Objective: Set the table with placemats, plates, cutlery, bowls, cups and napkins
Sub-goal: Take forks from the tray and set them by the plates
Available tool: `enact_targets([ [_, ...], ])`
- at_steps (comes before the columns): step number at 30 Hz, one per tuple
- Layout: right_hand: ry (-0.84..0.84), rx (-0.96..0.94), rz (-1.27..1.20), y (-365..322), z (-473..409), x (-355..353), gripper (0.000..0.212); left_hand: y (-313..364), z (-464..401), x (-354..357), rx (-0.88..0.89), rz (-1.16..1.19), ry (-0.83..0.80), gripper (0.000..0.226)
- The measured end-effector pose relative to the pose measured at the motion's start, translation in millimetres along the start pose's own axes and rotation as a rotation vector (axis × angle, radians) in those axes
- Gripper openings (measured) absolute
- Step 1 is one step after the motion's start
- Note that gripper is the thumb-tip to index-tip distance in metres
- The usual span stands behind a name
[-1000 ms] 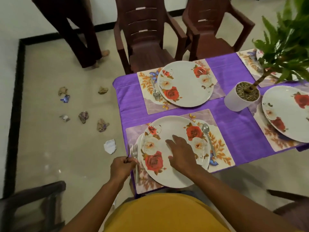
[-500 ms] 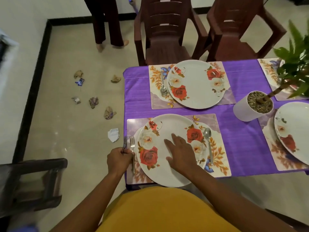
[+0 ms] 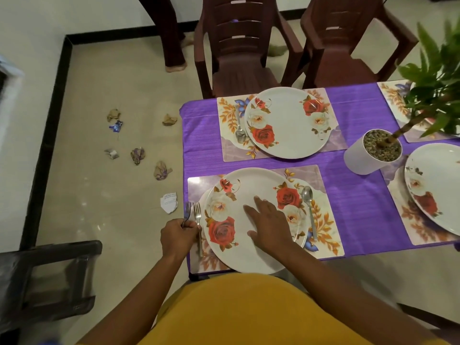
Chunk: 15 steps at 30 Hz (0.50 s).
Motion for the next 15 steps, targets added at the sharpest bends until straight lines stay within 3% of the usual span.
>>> enact_targets([
  [15,-0.007,0.016,-0.02,0.4,-1.4,1.7,0.075,-5.8,-5.4,1.6,0.006,-0.022,0.006,0.013],
])
Point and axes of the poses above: each hand's wrist, its own z-axis away from the middle knuckle, its own x-axis out of the palm, y = z × x, the point moved 6 cm from there along -z, towards the middle knuckle, and after that the axes turned 10 degrees about x, right-handed, at the moved point
